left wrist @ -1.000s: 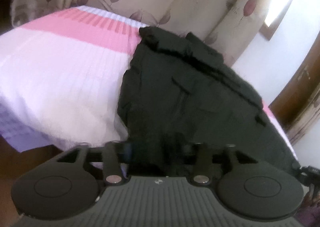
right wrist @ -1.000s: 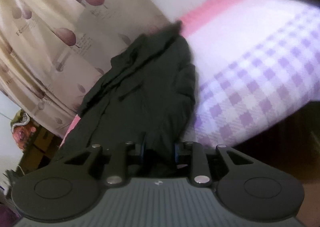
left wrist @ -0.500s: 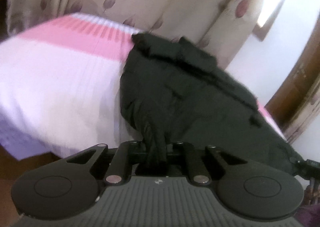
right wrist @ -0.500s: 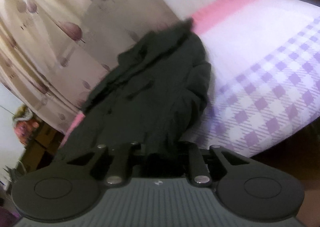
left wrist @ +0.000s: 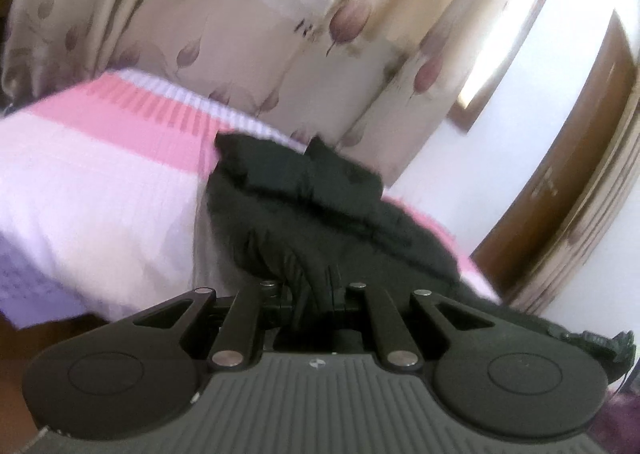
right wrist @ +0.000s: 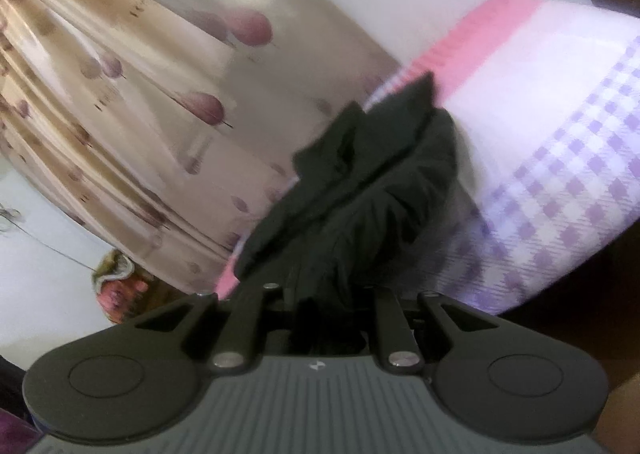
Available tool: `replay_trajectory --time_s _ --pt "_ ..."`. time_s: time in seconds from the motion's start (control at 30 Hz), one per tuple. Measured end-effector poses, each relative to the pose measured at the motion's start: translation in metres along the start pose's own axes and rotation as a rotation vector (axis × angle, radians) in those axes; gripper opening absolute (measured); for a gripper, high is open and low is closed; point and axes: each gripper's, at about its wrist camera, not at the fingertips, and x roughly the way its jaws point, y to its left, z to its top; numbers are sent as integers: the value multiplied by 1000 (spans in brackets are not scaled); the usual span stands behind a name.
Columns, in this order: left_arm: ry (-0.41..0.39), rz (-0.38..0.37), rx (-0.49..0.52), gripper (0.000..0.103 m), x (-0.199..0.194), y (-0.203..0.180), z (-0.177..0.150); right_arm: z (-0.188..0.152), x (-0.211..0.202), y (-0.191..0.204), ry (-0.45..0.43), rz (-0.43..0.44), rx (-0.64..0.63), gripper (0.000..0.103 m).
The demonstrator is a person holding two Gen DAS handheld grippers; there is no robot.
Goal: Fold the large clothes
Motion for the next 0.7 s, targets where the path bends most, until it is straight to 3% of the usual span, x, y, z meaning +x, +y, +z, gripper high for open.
replay_trajectory --time_s 0.27,0.5,0.7 --pt "-101 16 -10 13 25 -19 52 61 29 31 -43 54 -76 14" --pt "-173 70 -13 14 76 -22 104 125 77 34 -73 3 -114 14" --pt "-180 120 -11 15 129 -22 138 166 124 26 -83 -39 -106 14"
